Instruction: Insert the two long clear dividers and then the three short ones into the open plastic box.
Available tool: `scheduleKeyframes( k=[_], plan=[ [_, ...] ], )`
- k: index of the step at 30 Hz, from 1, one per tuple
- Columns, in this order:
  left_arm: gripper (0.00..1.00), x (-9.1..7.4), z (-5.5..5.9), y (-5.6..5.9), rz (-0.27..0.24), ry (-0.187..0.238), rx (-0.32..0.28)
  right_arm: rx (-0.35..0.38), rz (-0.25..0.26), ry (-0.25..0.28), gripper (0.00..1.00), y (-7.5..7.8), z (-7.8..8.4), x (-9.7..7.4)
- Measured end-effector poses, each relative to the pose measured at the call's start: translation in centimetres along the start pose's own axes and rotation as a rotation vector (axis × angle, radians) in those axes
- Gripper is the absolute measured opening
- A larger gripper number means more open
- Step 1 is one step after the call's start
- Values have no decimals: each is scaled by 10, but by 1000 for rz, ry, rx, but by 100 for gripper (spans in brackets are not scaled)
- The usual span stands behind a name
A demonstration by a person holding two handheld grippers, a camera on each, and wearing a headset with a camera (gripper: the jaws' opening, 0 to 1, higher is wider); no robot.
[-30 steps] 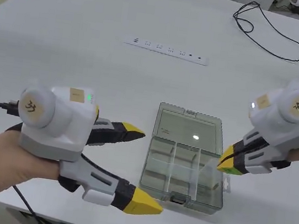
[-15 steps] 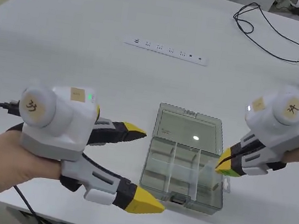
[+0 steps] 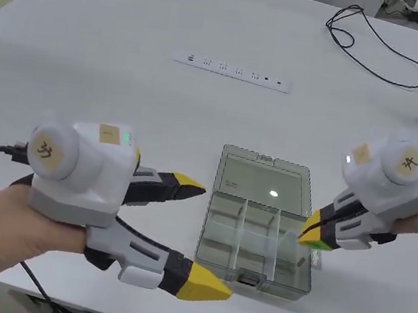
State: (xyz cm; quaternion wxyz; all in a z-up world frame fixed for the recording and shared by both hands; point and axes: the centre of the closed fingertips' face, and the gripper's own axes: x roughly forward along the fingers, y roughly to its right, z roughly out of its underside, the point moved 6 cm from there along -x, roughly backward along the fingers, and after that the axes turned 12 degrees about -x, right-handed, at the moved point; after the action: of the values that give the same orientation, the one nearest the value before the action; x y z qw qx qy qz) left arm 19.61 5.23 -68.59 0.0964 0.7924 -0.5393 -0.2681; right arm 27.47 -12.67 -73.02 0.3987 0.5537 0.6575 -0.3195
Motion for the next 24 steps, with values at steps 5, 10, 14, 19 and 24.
scheduleKeyframes(
  k=[5, 10, 14, 19, 24],
  plan=[
    [87, -1, 1, -1, -2, 1, -2, -14, 3, 0, 3, 1, 3, 5],
    [87, -2, 2, -2, -6, -1, -2, -18, 5, 2, 3, 2, 7, 10],
    [87, -1, 2, -2, -6, -3, -3, -25, 9, -4, 3, 1, 8, 15],
    [87, -1, 2, -2, -6, -4, -4, -16, 10, -14, 3, 1, 10, 21],
    [87, -2, 2, -2, -6, -2, -5, -23, 12, -29, 3, 0, 11, 26]
  ],
)
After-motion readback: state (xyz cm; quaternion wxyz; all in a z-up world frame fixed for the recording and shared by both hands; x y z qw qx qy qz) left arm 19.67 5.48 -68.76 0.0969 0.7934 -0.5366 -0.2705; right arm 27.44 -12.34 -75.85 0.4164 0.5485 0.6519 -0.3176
